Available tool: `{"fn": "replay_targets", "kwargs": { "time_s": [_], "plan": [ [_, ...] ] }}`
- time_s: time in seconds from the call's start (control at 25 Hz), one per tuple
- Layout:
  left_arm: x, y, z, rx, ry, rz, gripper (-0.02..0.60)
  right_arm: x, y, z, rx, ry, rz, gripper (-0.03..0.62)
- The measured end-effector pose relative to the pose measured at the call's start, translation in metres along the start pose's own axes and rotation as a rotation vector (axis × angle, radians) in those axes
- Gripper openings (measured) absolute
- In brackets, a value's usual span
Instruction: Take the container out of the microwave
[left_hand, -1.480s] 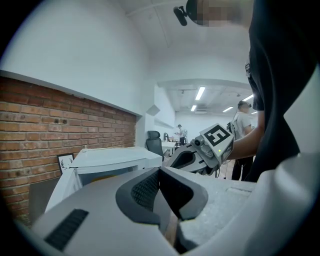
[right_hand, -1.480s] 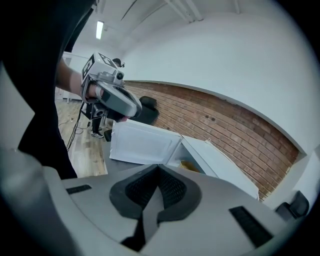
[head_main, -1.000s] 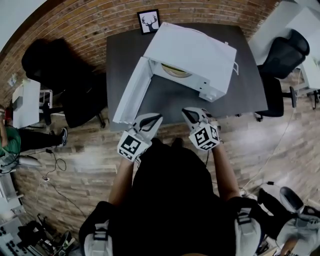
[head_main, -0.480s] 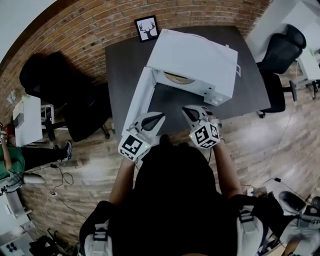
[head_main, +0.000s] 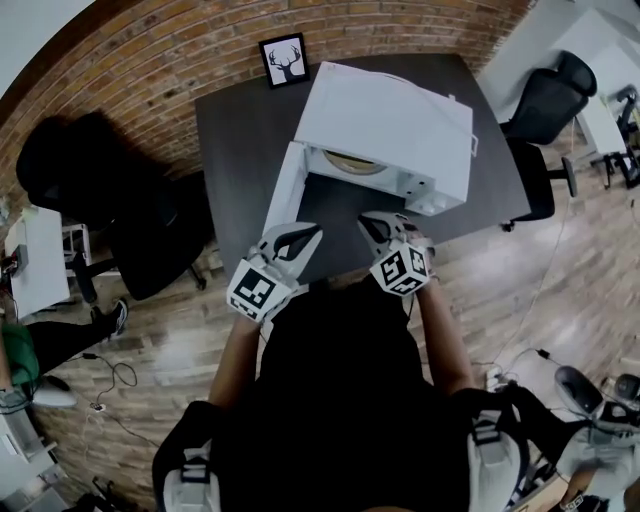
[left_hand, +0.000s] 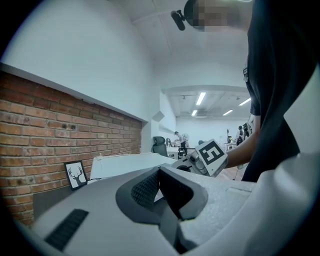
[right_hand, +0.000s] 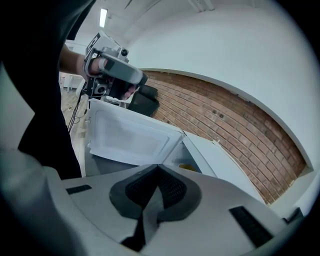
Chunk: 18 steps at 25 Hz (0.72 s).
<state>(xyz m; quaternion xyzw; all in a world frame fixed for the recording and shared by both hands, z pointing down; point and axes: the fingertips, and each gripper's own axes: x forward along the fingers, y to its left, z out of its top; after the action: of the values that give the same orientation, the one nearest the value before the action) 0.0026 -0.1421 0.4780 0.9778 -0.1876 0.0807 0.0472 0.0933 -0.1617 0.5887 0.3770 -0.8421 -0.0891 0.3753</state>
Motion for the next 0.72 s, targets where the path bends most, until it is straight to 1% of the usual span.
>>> {"fn": "replay_targets", "kwargs": {
  "time_s": [0.12,0.24,0.48,0.6,0.72],
  "plan": [
    [-0.002,0.001,0.001,0.007,0.0,-0.016,0.002,0.008,-0.002,-0.001,-0.017,0.019,-0.002,-0.001],
    [-0.005,0.002,-0.001,-0.007,-0.008,-0.007,0.002,0.017,-0.006,-0.005,-0.019,0.03,-0.01,0.0],
    [-0.013,0.01,-0.007,-0.01,-0.015,0.044,0.002,0.037,-0.012,-0.009,-0.047,0.032,-0.016,0.0],
    [-0.016,0.016,-0.006,-0.017,-0.022,0.079,0.002,0.049,-0.014,-0.013,-0.053,0.03,0.001,0.0],
    [-0.017,0.02,-0.007,-0.022,-0.022,0.103,0.002,0.061,-0.018,-0.019,-0.058,0.036,0.018,0.021]
  ]
}}
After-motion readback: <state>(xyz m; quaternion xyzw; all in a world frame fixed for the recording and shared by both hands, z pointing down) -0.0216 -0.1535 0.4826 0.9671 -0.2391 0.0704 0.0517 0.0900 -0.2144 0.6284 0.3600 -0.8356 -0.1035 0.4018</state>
